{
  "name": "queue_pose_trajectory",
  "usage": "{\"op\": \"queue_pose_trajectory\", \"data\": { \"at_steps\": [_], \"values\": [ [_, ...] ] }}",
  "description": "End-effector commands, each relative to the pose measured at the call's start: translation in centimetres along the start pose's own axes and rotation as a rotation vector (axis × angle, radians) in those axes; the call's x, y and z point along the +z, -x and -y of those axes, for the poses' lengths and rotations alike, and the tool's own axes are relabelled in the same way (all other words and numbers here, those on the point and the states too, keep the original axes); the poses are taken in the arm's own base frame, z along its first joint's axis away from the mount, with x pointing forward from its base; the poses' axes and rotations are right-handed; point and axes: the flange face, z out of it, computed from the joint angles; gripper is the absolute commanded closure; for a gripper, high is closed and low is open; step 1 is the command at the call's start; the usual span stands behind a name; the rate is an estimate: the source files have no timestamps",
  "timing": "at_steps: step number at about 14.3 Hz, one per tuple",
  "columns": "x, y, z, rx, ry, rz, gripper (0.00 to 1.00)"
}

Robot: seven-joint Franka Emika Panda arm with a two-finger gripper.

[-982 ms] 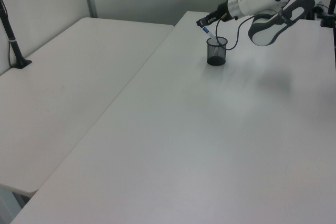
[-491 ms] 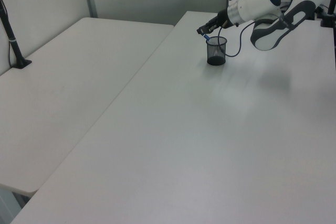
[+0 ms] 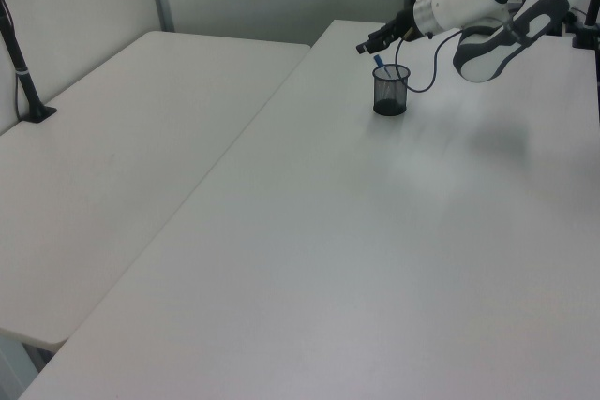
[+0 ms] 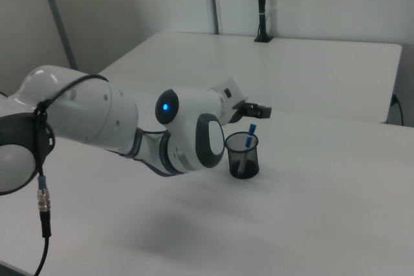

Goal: Insert the marker
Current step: 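Open the gripper to release the marker in the cup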

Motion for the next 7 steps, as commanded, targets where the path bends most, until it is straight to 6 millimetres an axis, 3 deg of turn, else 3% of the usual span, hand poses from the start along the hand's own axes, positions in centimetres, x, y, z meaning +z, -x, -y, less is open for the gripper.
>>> {"op": "queue_pose_trajectory", "data": {
  "at_steps": [1, 4, 7],
  "values": [
    [-4.0, -3.8, 0.1, 0.071, 0.001, -0.066, 0.15],
    [-5.8, -6.8, 0.9, 0.111, 0.050, -0.017, 0.06],
    [-8.0, -10.2, 4.0, 0.160, 0.110, 0.086, 0.01]
  ]
}}
